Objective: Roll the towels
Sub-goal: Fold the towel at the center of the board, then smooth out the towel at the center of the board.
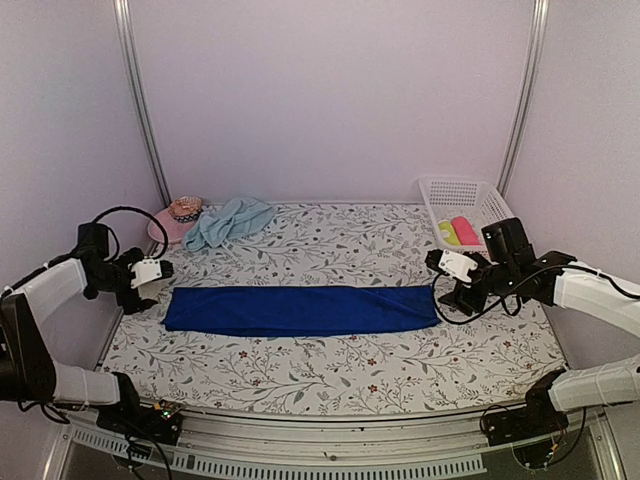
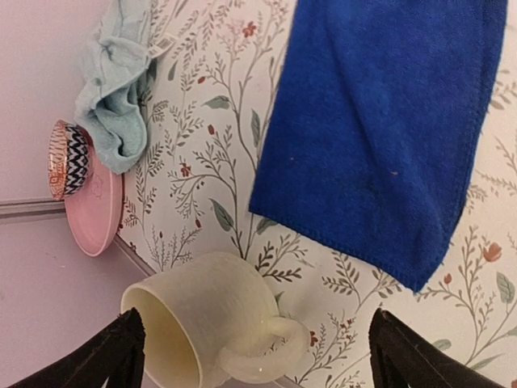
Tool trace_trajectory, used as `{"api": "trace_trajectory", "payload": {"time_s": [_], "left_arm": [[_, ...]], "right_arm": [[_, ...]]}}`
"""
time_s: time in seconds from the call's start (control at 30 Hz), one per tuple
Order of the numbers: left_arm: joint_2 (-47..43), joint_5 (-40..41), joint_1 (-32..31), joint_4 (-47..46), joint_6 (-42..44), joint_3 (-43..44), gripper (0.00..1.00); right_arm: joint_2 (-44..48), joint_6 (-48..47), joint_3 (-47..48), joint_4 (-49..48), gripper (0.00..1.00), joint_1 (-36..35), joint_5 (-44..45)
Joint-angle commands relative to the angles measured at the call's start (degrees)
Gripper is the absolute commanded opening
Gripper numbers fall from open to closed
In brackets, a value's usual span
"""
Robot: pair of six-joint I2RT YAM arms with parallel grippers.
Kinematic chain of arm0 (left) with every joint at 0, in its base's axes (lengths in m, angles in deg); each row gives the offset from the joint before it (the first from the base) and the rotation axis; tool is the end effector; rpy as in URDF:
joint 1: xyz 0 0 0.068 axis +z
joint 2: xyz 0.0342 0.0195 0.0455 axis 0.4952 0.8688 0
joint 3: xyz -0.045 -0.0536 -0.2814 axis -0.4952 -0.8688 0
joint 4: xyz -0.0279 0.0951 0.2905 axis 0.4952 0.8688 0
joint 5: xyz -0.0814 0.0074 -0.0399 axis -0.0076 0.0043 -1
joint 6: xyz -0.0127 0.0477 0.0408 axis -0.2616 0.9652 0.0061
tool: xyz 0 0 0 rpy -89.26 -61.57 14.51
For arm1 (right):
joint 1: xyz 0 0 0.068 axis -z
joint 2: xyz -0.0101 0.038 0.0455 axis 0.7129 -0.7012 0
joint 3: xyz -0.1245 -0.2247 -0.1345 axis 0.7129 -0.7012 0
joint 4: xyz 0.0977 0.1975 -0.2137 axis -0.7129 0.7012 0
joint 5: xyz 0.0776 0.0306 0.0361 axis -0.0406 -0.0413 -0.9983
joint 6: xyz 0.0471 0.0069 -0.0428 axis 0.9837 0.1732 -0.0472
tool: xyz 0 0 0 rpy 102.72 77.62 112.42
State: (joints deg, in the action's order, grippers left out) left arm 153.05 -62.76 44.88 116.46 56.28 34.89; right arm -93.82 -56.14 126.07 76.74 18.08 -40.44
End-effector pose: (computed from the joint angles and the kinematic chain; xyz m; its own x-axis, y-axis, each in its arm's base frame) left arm 0.2577 0.0544 0.1963 -0.1605 0.9393 -0.3032 0.7796 0.3090 0.5447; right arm 0.2432 0.1309 0.2089 -0.1456 -0.8281 -0.5414 -0.8198 0.4073 -0.4026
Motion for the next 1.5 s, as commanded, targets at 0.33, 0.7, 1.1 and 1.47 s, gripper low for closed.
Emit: {"api": "trace_trajectory", "payload": {"time_s": [0.33,0.7,1.1,1.47], "left_arm": [[12.15,6.97,-10.15,-23.7,-26.69,0.21,0.97],[19.34,16.07,-13.18,-31.14,-27.63,-1.78,0.97],[24.62,22.21,-13.58,-39.25,-25.83,-4.15,0.97],[28.93,26.98,-14.03,-44.9,-24.92,-5.1,0.97]], "right_arm": [[-22.36,23.08,15.85,-1.24,0.74,-3.35,16.0],[-33.35,27.53,19.2,-2.32,0.83,-5.02,25.88],[-39.18,29.9,22.74,-1.0,0.85,-5.04,32.55],[-45.06,29.96,24.38,-0.81,0.86,-5.03,38.99]]}}
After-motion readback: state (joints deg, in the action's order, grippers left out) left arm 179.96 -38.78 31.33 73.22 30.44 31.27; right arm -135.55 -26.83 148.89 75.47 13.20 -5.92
